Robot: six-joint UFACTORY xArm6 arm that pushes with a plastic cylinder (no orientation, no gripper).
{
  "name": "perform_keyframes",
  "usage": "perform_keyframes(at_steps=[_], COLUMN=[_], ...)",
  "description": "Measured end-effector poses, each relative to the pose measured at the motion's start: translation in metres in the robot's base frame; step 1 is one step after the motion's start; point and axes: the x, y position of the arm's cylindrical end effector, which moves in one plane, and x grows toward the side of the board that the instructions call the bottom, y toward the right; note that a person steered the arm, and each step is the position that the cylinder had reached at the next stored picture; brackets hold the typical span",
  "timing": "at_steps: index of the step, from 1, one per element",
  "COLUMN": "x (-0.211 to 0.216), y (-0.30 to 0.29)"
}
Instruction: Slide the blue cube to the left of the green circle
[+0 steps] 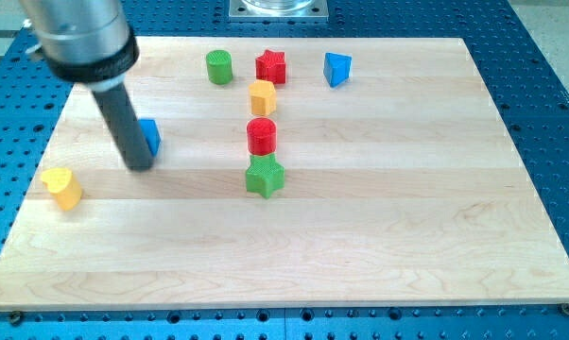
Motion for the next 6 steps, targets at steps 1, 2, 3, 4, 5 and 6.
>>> perform_keyframes(at_steps=[1,2,3,4,5,6], x=[-0.055,-0.099,-0.102,-0.118,-0.127,-0.085], y=[0.001,0.009,-0.010,-0.032,-0.017,-0.055])
